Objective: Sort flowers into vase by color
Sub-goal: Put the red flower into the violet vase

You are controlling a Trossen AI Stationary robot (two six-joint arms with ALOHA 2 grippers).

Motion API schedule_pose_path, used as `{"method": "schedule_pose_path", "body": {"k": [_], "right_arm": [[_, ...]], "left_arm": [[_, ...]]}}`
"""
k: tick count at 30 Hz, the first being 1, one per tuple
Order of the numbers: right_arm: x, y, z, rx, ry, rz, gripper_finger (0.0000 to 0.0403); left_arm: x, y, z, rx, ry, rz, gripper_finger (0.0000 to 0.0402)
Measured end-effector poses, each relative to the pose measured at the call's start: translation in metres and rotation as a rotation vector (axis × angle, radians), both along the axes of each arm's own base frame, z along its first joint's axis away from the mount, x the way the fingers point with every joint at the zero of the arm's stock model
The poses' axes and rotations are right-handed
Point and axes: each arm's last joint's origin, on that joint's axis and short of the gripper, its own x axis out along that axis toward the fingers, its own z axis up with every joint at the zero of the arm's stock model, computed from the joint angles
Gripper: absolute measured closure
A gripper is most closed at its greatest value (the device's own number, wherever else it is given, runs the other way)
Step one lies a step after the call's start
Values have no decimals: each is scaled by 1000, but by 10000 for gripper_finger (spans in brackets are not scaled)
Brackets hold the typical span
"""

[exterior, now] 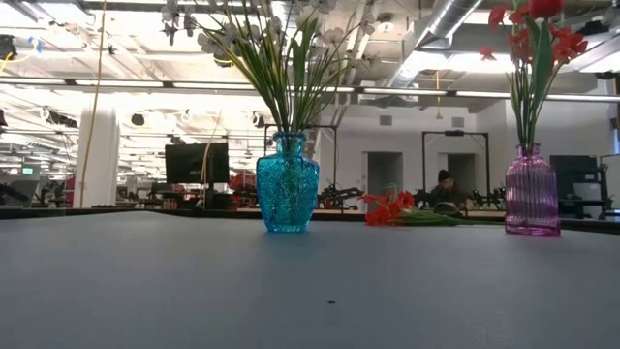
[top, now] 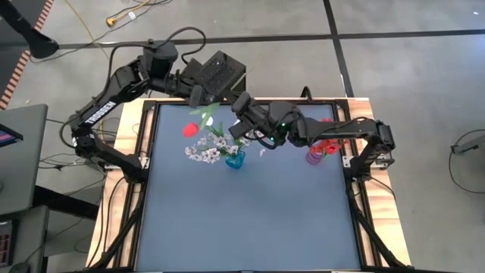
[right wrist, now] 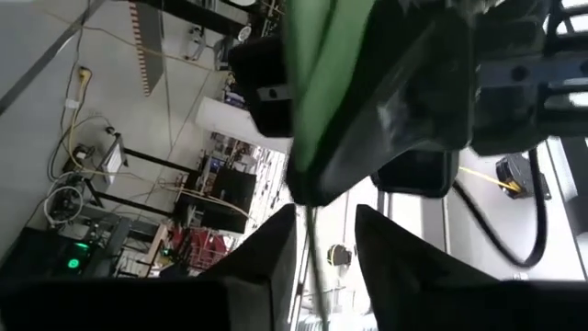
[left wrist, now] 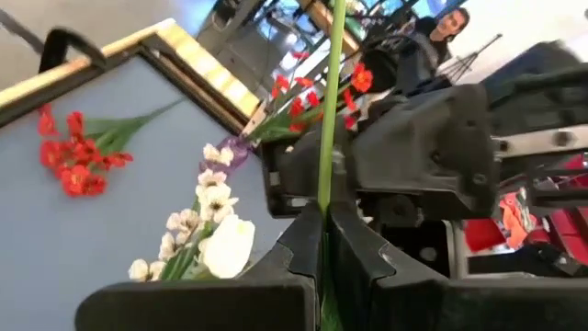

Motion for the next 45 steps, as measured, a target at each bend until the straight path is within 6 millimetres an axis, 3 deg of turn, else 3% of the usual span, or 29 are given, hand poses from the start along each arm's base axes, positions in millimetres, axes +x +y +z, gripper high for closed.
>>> {"method": "schedule_pose_path", "body": {"k": [17,25,28,35,41,45], "right_arm": [[-1,10,-5,28,40,-55,376],[-12,10,-6,225,10,-15,376],[-32,12,-2,435,1,63,376],[-121,-8,39,1004,-200,175,376],[-198,-32,77,1268,-558,214,376],[-244,-42,79,1338,-749,175,376]], "left_arm": [[10,-2,-3,45,3,4,401],[9,-1,-1,166,-14,-13,341],[0,3,4,193,-27,18,308],[-15,9,9,239,-27,75,254],[-16,10,9,283,-22,64,247],[-14,6,9,310,-22,41,247]]}}
